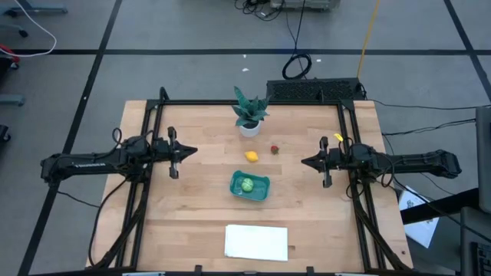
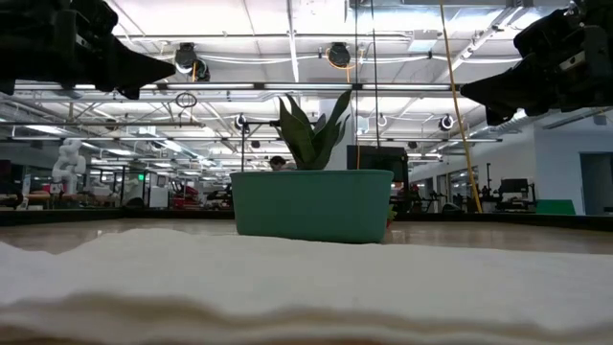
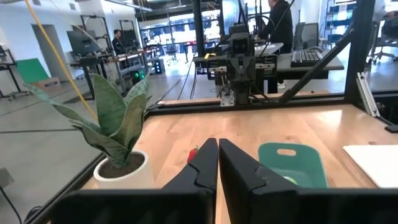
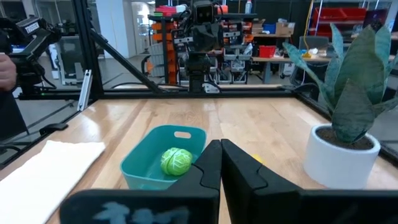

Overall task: Pick and placing Produce into tupperware
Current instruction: Put the red strawberry into the green bin

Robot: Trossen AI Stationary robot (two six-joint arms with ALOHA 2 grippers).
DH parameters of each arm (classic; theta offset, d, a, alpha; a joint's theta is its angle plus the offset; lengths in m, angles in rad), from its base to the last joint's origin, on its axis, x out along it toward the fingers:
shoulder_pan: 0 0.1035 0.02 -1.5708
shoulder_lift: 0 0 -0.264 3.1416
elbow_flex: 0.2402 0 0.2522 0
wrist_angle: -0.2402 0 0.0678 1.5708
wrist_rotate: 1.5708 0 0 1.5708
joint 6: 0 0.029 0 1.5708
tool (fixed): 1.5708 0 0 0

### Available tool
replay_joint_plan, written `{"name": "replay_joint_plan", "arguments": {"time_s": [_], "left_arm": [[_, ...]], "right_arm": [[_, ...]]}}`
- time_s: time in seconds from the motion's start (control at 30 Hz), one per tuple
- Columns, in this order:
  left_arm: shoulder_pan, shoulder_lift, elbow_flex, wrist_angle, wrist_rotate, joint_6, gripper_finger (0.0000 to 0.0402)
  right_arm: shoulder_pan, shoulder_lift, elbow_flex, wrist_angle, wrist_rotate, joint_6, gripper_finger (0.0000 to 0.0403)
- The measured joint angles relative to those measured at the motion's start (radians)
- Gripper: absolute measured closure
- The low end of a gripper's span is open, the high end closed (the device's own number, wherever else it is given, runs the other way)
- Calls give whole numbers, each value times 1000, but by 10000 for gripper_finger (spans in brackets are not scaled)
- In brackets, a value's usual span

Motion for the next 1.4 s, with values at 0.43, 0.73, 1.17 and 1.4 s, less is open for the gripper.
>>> {"name": "replay_joint_plan", "arguments": {"time_s": [0.43,0.73,1.17,1.4], "left_arm": [[0,0,0,0,-2,6,376],[0,0,0,0,-3,7,376],[0,0,0,0,-12,32,376],[0,0,0,0,-12,33,376]], "right_arm": [[-3,72,0,176,131,14,403],[-88,150,85,184,128,29,403],[-286,361,319,76,-16,23,403],[-364,528,463,29,-118,16,403]]}}
